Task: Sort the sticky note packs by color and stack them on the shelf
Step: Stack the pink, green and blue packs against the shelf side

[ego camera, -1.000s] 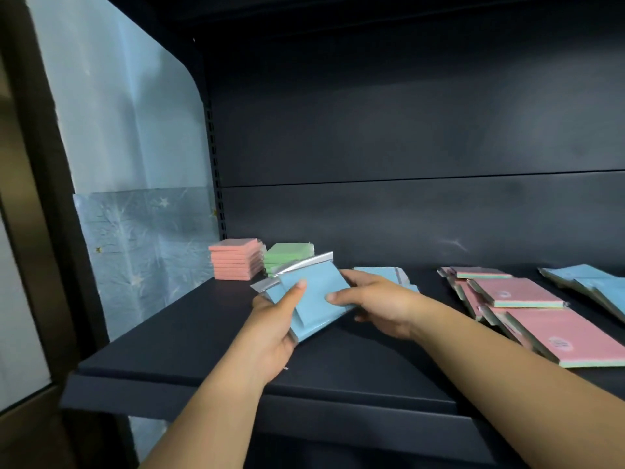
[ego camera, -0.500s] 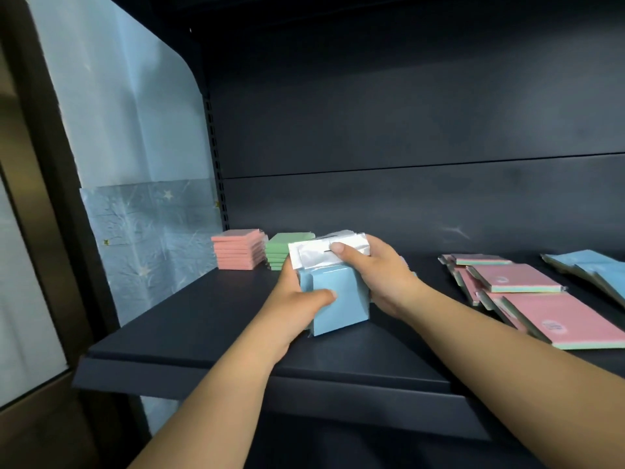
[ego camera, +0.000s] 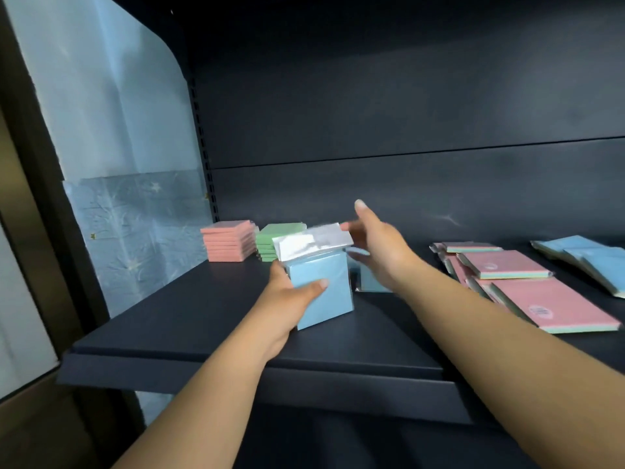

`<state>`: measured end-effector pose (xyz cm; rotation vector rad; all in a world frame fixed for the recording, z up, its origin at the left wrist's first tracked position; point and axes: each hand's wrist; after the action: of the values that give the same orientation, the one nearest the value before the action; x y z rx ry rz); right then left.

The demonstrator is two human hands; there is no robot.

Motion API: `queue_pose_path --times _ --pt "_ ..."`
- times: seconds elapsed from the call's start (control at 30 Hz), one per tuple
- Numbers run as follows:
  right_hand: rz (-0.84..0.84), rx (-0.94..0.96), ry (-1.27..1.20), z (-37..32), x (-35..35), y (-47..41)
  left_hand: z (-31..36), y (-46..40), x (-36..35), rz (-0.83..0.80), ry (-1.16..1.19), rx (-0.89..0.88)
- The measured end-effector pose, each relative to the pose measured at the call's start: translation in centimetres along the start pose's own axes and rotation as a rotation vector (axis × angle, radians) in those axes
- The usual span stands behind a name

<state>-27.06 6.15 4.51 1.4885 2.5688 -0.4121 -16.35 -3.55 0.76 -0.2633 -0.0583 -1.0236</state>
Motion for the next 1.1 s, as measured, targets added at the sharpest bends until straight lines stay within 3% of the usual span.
queue_pose_path --times 0.07,0.13,0.2,0.33,0.4,0.53,0.7,0.8,0.97,1.1 --pt "0.178 0.086 0.5 -0.2 2.4 -1.3 -0.1 0.0 0.1 0.017 0.054 0.006" --pt "0.268 -0.038 0.922 0.1 4.6 -1.7 -0.2 0.0 0.3 0.03 0.124 0.028" --pt "0.279 -0.222 1.015 0.6 6.0 -1.7 -0.2 0.0 0.5 0.033 0.193 0.058" --pt "0.196 -0.345 1.188 1.6 5.9 -2.0 -0.2 0.0 0.6 0.036 0.203 0.079" --pt "0.196 -0.309 1.082 1.4 5.8 -2.1 -0.1 -0.1 0.5 0.04 0.206 0.082" --pt "0.165 -0.178 0.601 0.1 6.2 -1.4 -0.1 0.0 0.7 0.053 0.245 0.097" --pt "0.051 -0.243 0.097 -0.7 6.1 -1.3 -0.1 -0.1 0.7 0.061 0.287 0.096" --pt "-0.038 -0.269 -0.073 -1.1 5.7 -0.8 0.0 -0.1 0.7 0.08 0.319 0.104" --pt "0.034 -0.113 -0.104 -2.0 5.0 -0.4 0.0 -0.1 1.0 0.095 0.392 0.109" --pt "0.056 0.034 0.292 -1.4 4.5 -0.6 -0.2 -0.3 1.1 0.1 0.421 0.101"
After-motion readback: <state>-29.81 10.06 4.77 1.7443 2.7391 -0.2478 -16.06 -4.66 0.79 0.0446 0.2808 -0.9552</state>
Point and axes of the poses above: each hand's wrist, its own y-axis away from the middle knuckle, its own x-axis out of the back of the hand, z = x × y, and after that the axes turned 11 degrees about -y, right-handed
